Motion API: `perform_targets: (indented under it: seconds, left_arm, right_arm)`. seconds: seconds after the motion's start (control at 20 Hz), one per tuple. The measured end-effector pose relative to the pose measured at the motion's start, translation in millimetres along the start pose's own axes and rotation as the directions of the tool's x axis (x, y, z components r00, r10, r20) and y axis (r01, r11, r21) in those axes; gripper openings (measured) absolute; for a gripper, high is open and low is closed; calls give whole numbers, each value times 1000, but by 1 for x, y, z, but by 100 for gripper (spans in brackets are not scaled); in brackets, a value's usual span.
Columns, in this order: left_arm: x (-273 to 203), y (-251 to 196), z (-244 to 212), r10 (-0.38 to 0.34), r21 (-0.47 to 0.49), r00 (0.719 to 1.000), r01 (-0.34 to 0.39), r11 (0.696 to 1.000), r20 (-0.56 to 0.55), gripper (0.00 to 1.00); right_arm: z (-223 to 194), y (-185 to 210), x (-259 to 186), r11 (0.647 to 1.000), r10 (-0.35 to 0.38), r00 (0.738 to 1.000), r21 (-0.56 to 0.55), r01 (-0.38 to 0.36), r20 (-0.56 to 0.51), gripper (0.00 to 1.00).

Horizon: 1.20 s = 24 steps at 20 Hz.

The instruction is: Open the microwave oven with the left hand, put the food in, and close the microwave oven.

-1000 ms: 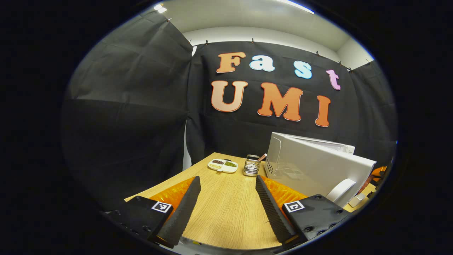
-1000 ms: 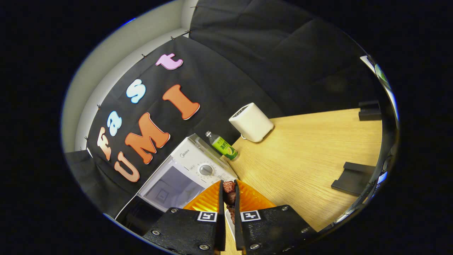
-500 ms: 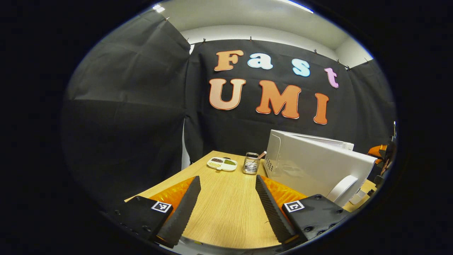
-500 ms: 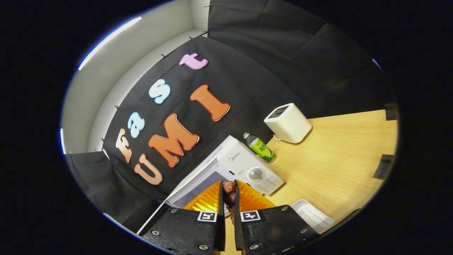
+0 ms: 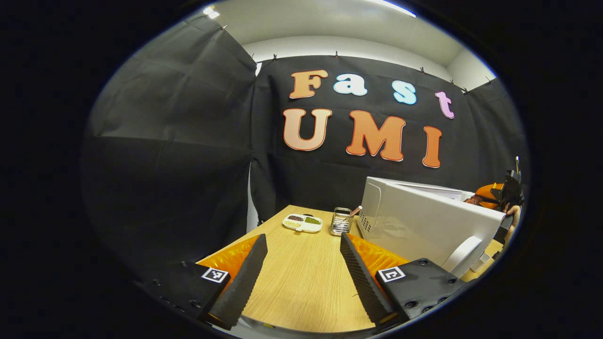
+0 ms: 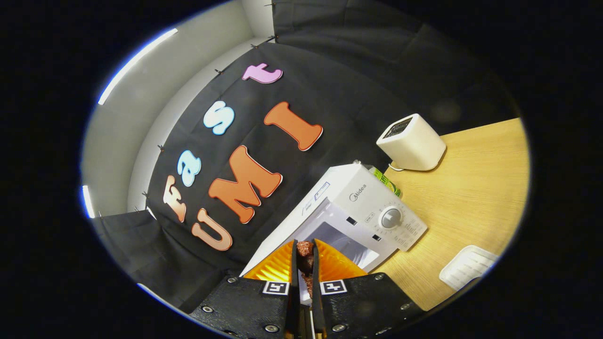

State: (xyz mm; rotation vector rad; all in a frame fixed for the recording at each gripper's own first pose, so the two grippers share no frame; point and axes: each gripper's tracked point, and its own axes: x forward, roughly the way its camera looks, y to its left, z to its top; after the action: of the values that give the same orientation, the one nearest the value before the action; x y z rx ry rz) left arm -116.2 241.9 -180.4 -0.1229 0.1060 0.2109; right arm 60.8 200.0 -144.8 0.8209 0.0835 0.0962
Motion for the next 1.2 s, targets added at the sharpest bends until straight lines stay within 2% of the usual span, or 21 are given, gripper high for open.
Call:
perform_targets:
  seconds: [0.25,0.3,0.45,0.85,1.1,1.2]
  left_arm:
    - [12,11,-1,11,-21,1000,-11,1000,-7,97]
    - [15,11,-3,10,-20,1000,-11,1000,-12,99]
    - [20,8,-6,-5,-21,1000,5,1000,-24,97]
    - [30,13,-12,0,-13,999,0,1000,-34,99]
    - [33,19,-17,14,-10,999,-15,1000,-48,97]
    - [33,19,-20,15,-18,999,-15,1000,-51,99]
  right_arm:
    - [-35,6,44,999,8,1000,48,-8,10,10]
    - [-39,8,56,999,15,1000,46,-16,24,10]
    - [-63,6,86,999,16,1000,41,-17,19,10]
    - [-115,-7,146,998,-35,998,45,37,-48,10]
    - [-118,-19,166,997,-63,998,-52,61,-28,10]
    - [-118,-30,170,989,-119,993,-89,116,-26,16]
